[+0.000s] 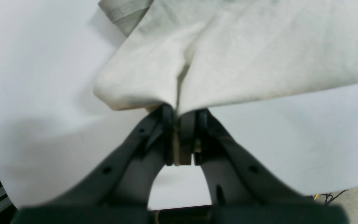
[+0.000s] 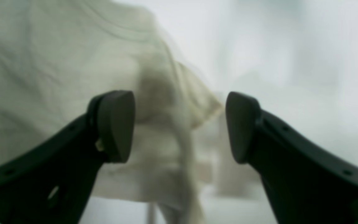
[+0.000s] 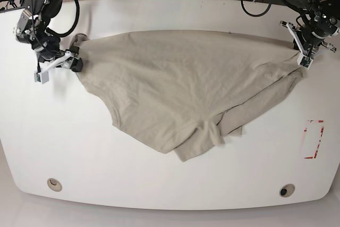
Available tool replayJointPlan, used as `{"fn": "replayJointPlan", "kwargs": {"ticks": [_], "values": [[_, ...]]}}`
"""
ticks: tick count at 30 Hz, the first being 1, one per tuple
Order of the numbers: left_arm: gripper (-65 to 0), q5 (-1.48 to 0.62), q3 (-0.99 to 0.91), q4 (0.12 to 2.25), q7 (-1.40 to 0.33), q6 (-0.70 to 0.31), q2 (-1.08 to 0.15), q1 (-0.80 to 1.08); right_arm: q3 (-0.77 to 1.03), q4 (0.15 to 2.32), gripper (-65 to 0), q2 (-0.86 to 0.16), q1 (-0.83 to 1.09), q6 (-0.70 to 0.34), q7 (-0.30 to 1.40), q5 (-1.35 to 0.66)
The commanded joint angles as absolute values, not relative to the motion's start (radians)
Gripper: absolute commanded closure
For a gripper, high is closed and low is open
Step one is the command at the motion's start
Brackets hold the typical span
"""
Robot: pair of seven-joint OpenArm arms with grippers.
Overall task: Fold the T-shirt properly
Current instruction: 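Release and regrasp the shirt edge with the right gripper, then lift the shirt with both grippers and sweep it across the table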
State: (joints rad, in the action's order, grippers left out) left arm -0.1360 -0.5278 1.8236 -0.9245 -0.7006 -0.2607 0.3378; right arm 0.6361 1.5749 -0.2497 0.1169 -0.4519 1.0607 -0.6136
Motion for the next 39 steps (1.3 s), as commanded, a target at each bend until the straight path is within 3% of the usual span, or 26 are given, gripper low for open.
{"fn": "replayJointPlan", "kwargs": {"ticks": [1, 14, 16, 21, 25, 39], "values": [[0.0, -0.143, -0.535, 1.840, -0.911, -0.698, -0.274, 0.335, 0.607, 1.589, -43.8, -0.260, 0.096, -0.456, 1.046, -0.631], [0.0, -0.143, -0.535, 1.844, -0.911, -0.698, -0.274, 0.331, 0.582, 1.437, -42.2, -0.229, 0.031, -0.456, 1.041, -0.622], [0.0, -0.143, -0.535, 1.845, -0.911, -0.698, -0.274, 0.331, 0.582, 1.437, -37.6, -0.228, 0.025, -0.456, 1.041, -0.622], [0.0, -0.143, -0.535, 1.845, -0.911, -0.698, -0.275, 0.329, 0.581, 1.438, -14.4, -0.228, 0.013, -0.456, 1.041, -0.624], [0.0, -0.145, -0.533, 1.845, -0.909, -0.698, -0.274, 0.308, 0.581, 1.440, 0.0, -0.228, -0.004, -0.456, 1.043, -0.627], [0.0, -0.151, -0.533, 1.980, -0.909, -0.698, -0.269, 0.180, 0.582, 1.750, 0.0, -0.246, 0.015, -0.456, 1.047, -0.631]]}}
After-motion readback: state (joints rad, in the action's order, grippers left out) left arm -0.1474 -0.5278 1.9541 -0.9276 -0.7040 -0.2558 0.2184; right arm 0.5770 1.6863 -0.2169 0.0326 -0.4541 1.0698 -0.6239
